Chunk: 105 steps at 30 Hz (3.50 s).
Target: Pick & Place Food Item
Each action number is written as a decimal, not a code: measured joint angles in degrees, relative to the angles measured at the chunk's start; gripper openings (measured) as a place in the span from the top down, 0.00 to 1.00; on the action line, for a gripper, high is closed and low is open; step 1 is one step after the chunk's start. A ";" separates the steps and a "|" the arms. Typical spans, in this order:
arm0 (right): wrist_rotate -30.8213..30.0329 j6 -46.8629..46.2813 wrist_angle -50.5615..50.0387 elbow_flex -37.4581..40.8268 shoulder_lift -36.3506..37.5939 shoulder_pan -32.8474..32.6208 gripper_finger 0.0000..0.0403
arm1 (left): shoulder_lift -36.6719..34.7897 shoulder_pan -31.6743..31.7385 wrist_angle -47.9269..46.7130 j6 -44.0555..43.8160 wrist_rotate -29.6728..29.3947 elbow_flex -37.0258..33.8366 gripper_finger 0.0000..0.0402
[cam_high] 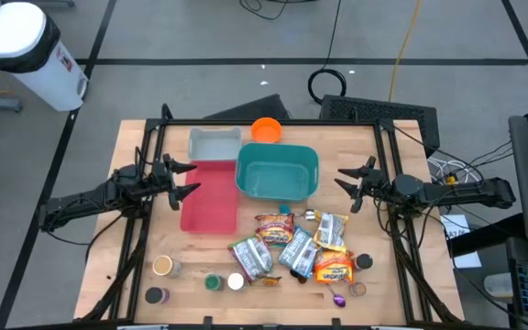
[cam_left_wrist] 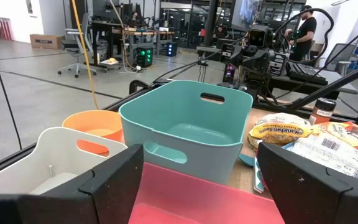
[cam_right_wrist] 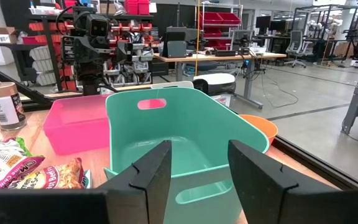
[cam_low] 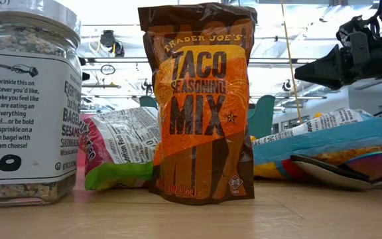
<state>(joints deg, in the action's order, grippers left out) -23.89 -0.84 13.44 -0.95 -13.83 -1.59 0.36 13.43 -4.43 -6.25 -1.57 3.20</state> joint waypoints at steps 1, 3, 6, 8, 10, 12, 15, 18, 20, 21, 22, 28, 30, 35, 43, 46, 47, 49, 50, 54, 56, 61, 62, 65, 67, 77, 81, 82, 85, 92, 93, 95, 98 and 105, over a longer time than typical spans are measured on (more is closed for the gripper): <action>0.01 0.00 0.00 -0.01 0.01 -0.02 0.63 | -0.01 -0.01 0.00 0.01 -0.01 0.01 0.19; -0.01 0.00 -0.01 0.00 0.00 -0.01 0.63 | 0.00 0.00 0.00 -0.02 0.01 0.01 0.19; 0.01 0.00 0.02 -0.01 0.00 0.00 0.63 | -0.01 -0.02 0.00 -0.01 -0.01 -0.01 0.19; 0.01 0.00 0.02 -0.01 0.00 0.00 0.63 | 0.01 -0.02 0.00 0.01 -0.01 0.01 0.19; -0.01 0.00 0.01 0.00 -0.01 -0.01 0.63 | 0.01 -0.02 0.00 0.01 0.01 0.01 0.19; 0.01 0.00 0.01 0.00 -0.01 0.00 0.63 | 0.01 -0.01 0.00 0.01 -0.01 0.01 0.19; 0.01 0.00 0.00 0.00 -0.01 -0.01 0.63 | 0.01 -0.02 1.55 0.99 -0.03 -0.02 0.19; 0.01 0.00 0.01 -0.02 -0.02 0.00 0.63 | -0.02 -0.02 6.58 0.51 0.07 0.01 0.19; -0.01 0.00 0.01 -0.01 -0.01 0.01 0.63 | 0.01 -0.02 10.55 -3.86 0.09 0.01 0.19; -0.01 0.00 0.02 -0.02 0.01 0.01 0.63 | -0.02 -0.02 12.63 -6.60 0.06 0.01 0.19; -0.01 0.00 -0.01 0.00 -0.02 0.01 0.63 | -0.02 -0.02 14.54 -9.29 0.07 0.01 0.19; 0.01 0.00 0.02 0.00 -0.01 0.01 0.63 | -0.02 -0.02 22.29 -21.13 0.04 0.03 0.19; 0.00 0.00 0.01 -0.01 0.00 -0.01 0.63 | 0.01 -0.02 21.87 -21.20 0.05 0.03 0.19; -0.01 0.00 0.02 -0.02 -0.02 0.01 0.63 | -0.02 -0.02 16.73 -18.27 0.12 0.01 0.19; 0.00 0.00 -0.01 0.00 0.01 0.01 0.63 | 5.64 -0.49 15.28 -22.61 -1.44 0.99 0.26; 0.01 0.00 0.02 0.00 0.01 0.01 0.63 | 10.07 -1.73 13.89 -23.05 -0.33 5.83 0.43; 0.01 0.00 -0.01 0.00 0.01 0.01 0.63 | 11.65 -2.31 11.75 -23.91 0.86 8.46 0.51; 0.01 0.00 0.02 0.00 0.00 -0.02 0.63 | 15.39 -3.70 3.23 -26.66 2.97 15.13 0.66; 0.01 0.00 0.00 -0.02 0.01 0.01 0.63 | 17.48 -4.48 -2.56 -28.64 3.20 18.93 0.75; 0.01 0.00 -0.01 0.00 0.01 -0.01 0.63 | 28.09 -8.53 -25.24 -40.13 3.19 34.76 0.97; 0.01 0.00 0.02 -0.02 0.00 0.01 0.63 | 34.42 -11.55 -36.44 -46.24 4.20 41.89 0.97; 0.01 0.00 0.00 0.00 -0.01 0.01 0.63 | 47.57 -20.50 -58.73 -66.50 6.19 54.54 0.98; 0.01 0.00 0.02 -0.02 0.00 0.01 0.63 | 49.60 -22.42 -61.75 -69.46 6.28 56.37 0.98; 0.01 0.00 0.02 -0.02 -0.01 -0.01 0.63 | 54.16 -27.59 -66.66 -77.05 6.78 59.02 0.97; 0.01 0.00 -0.01 0.00 0.01 0.01 0.63 | 56.35 -30.85 -66.42 -81.53 8.59 59.04 0.97; 0.01 0.00 -0.01 -0.02 0.01 0.01 0.63 | 64.14 -42.79 -66.61 -96.43 19.36 54.85 0.62; 0.01 0.00 0.01 0.00 -0.01 0.00 0.63 | 64.13 -47.76 -66.55 -99.64 15.40 54.69 0.42; 0.01 0.00 -0.01 0.00 0.01 -0.01 0.63 | 63.78 -49.29 -66.55 -101.27 13.80 54.69 0.38; 0.01 0.00 0.00 -0.02 -0.01 0.01 0.63 | 62.50 -54.42 -66.07 -108.34 9.83 54.69 0.27; 0.02 0.00 -0.01 0.00 -0.02 0.00 0.63 | 64.26 -63.89 -60.96 -120.36 1.60 54.59 0.11; 0.01 0.00 0.01 -0.01 0.01 0.01 0.63 | 65.26 -64.56 -60.86 -120.38 1.19 54.58 0.10; 0.01 0.00 -0.01 -0.01 -0.02 -0.01 0.63 | 67.61 -65.44 -60.87 -120.25 1.10 54.54 0.08; 0.01 0.00 -0.01 -0.02 0.01 0.00 0.63 | 71.12 -65.85 -60.83 -117.49 1.55 54.54 0.06; 0.01 0.00 0.01 -0.02 -0.01 0.01 0.63 | 75.41 -65.85 -60.27 -113.37 1.98 54.52 0.06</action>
<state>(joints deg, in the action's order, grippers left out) -23.88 -0.84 13.45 -0.97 -13.84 -1.58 75.76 -52.42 -64.70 -119.61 0.41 57.71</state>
